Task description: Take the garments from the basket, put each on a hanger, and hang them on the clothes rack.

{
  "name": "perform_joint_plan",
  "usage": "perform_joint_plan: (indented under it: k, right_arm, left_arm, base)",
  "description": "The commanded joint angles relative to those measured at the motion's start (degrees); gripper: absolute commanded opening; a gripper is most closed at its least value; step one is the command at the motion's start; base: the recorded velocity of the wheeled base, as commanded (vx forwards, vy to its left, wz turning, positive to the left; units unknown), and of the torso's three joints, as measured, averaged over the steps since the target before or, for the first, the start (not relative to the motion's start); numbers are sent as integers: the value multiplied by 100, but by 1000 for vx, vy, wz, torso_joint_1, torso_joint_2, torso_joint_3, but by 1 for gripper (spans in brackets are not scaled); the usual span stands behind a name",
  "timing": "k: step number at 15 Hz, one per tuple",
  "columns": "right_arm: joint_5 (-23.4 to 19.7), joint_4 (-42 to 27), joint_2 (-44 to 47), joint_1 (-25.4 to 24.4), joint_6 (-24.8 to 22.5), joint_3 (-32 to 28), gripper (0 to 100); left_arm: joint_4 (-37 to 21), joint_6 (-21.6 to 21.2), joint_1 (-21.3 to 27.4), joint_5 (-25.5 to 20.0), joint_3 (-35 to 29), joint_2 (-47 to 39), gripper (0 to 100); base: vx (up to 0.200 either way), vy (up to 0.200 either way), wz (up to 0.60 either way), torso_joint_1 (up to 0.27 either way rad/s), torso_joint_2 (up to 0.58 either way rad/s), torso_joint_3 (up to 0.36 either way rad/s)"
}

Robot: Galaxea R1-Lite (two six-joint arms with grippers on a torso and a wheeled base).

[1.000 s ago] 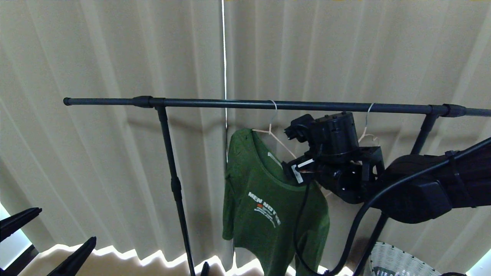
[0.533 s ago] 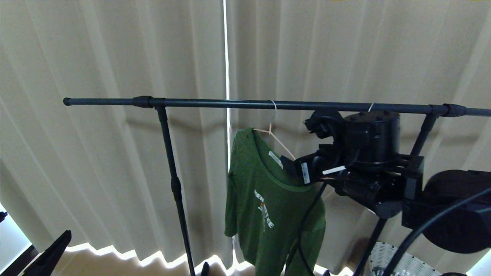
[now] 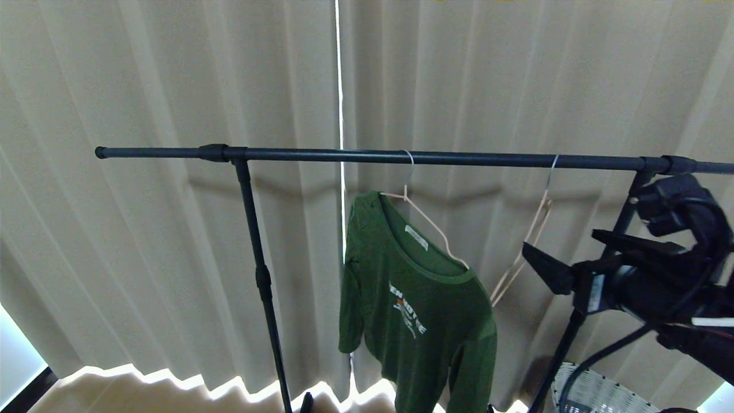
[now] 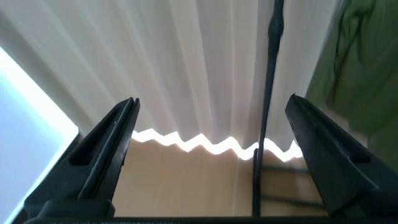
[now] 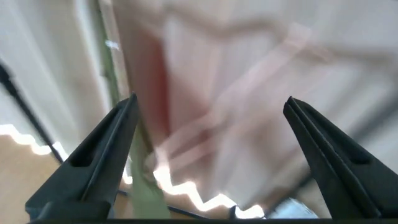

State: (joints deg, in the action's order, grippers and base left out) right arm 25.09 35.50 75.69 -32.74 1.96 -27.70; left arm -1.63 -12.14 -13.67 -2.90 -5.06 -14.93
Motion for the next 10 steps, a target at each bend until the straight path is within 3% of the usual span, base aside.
perform_joint_plan:
  k: [1,3,5,6,7,8,9,10]
  right_arm:
    - [5,-105,-1382,497,-64,942,100]
    - [14,-641,-1909,989,-135,1293,100]
    - [14,-1915,-2981,1666,-135,1733,100]
    - [14,-1959,-3025,1675,-135,1733,100]
    - [5,-3286,-4133,1771,-135,1662,100]
    - [14,-3691,-4467,1771,-135,1618,100]
    - [5,-4859,-5346,1771,-135,1478,100]
    - [14,-5299,-5697,1780,-135,1434,100]
  left_arm:
    - [-557,142,-101,-44,66,992,100]
    - [-531,142,-101,-290,216,984,100]
    - [-522,151,-101,-1186,216,984,100]
    - [-522,151,-101,-1204,216,984,100]
    - [-513,72,-101,-1643,207,975,100]
    - [-513,54,-92,-1749,207,975,100]
    - [-513,19,-92,-1828,207,966,100]
    - [-513,-16,-13,-1837,207,957,100]
  base:
    - [0,0,0,0,0,0]
    - [0,0,0,0,0,0]
    - [0,0,0,0,0,0]
    - [0,0,0,0,0,0]
    - [0,0,0,0,0,0]
    - [0,0,0,0,0,0]
    - [0,0,0,0,0,0]
    - [0,0,0,0,0,0]
